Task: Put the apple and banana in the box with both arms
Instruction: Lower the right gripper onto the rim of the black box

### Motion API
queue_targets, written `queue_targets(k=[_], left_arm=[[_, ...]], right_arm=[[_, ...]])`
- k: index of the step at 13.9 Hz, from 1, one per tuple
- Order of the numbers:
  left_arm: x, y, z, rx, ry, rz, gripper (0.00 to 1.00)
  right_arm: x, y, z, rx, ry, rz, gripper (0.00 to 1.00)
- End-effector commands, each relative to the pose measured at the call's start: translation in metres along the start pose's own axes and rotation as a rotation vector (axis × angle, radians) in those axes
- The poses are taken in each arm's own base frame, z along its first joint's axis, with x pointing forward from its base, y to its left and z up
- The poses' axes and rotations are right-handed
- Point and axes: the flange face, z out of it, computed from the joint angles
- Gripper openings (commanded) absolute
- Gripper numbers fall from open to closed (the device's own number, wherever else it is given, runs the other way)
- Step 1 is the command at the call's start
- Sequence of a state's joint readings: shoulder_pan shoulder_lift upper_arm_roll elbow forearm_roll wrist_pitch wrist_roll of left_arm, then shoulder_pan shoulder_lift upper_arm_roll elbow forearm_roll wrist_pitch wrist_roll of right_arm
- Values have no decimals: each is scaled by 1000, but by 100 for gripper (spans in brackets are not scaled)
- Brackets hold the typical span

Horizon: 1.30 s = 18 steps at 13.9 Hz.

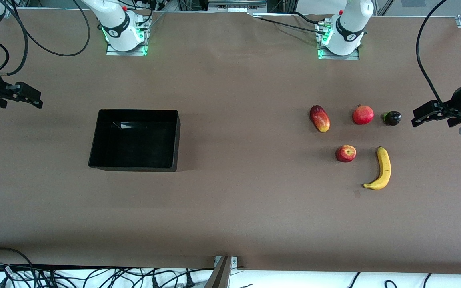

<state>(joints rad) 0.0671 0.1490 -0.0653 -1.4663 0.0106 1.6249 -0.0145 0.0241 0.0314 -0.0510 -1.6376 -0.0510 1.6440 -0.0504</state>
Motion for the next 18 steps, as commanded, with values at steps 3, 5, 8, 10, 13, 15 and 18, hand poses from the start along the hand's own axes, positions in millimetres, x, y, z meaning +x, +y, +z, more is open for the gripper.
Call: queue_targets(k=[3,5,8,10,13,15,18], left_arm=[[0,-1,-6,25,-3,6,100],[0,1,-6,25,-1,9,100],[0,1,-7,25,0,9,100],[0,4,-8,24,0,15,100],[0,1,-6,26,-4,12,100],[-3,7,-6,24,-21,21,100],[-3,9,-6,24,-24,24,100]], right_arm=[[-2,-5,-3,9,12,-5,100],[-2,-5,-3,11,8,-3,100],[-7,-5,5,5,-28,-7,100],[-2,13,24,-1,-50,23,100],[9,22,61,12,-110,44,100],[26,2,112,7,-166,13,100],[24,-6,189,4,-124,47,100]])
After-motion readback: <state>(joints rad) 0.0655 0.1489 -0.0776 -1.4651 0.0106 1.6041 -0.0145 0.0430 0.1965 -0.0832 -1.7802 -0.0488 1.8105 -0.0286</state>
